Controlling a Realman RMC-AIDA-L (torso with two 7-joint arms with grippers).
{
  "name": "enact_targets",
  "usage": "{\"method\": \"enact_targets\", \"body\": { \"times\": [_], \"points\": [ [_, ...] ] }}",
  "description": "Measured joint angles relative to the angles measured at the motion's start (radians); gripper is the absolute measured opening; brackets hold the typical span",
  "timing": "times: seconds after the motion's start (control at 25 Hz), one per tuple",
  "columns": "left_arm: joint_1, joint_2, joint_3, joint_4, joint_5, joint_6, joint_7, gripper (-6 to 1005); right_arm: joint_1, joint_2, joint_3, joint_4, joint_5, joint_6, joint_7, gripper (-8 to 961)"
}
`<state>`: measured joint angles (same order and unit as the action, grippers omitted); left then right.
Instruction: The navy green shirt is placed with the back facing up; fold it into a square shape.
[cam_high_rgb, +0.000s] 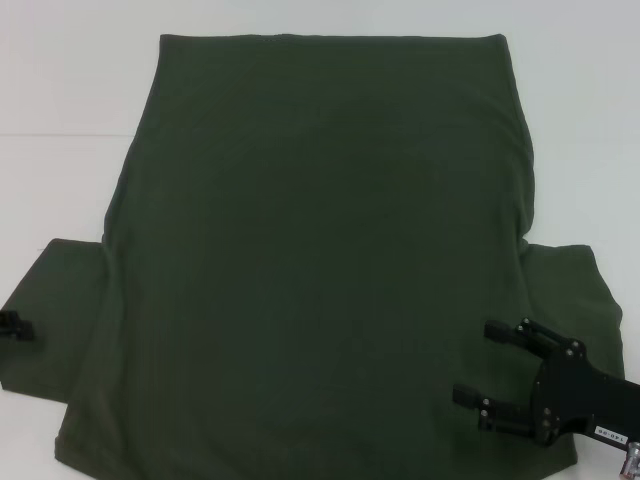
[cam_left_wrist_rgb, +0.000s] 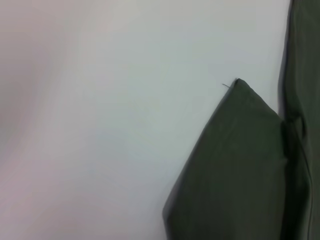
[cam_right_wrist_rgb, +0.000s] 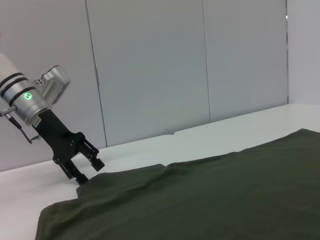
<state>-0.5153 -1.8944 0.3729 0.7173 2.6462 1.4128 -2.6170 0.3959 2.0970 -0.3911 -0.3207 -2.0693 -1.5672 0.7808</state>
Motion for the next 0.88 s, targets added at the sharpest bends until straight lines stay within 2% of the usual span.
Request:
{"method": "enact_targets", "body": {
  "times": [0.88],
  "points": [
    [-0.035, 0.003, 0.004, -0.044, 0.006, 0.002, 0.002, 829, 0.000, 0.000, -0.003, 0.000, 0.000, 0.001, 0.000, 944]
  ]
}}
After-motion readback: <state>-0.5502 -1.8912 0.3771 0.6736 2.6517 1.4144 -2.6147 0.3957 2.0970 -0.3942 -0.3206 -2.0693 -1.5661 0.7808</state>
